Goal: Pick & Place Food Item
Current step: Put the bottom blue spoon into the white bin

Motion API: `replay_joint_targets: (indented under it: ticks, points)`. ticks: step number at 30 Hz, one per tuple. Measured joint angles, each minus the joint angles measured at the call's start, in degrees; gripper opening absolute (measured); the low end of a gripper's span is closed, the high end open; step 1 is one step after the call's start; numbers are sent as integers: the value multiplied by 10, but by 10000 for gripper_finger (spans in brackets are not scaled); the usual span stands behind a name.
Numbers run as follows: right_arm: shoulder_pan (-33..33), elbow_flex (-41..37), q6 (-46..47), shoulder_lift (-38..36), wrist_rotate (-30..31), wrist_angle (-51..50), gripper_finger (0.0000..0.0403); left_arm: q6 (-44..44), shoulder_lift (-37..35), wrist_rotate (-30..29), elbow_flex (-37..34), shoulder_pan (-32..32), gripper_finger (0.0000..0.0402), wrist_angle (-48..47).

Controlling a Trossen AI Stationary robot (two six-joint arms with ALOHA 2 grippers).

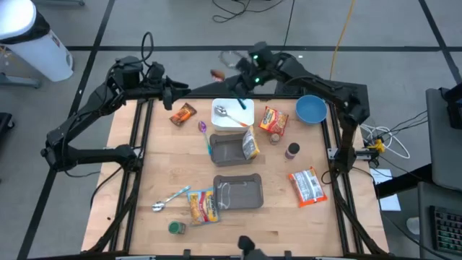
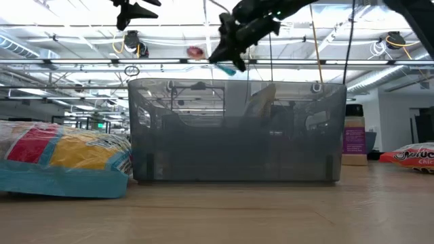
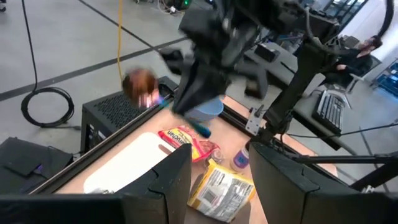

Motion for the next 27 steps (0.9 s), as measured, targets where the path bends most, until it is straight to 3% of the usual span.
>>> replay_joint_targets:
  ticks: [5, 12, 27]
  points:
    - [20, 5, -30, 36, 3, 2, 0, 10, 0, -4, 0, 0, 168, -21]
    - [27, 5, -89, 65, 89, 4, 0, 14, 6, -5, -1, -1, 168, -31]
    - [21, 5, -121, 136, 138, -32, 0, 19, 7, -29, -1, 0, 168, -31]
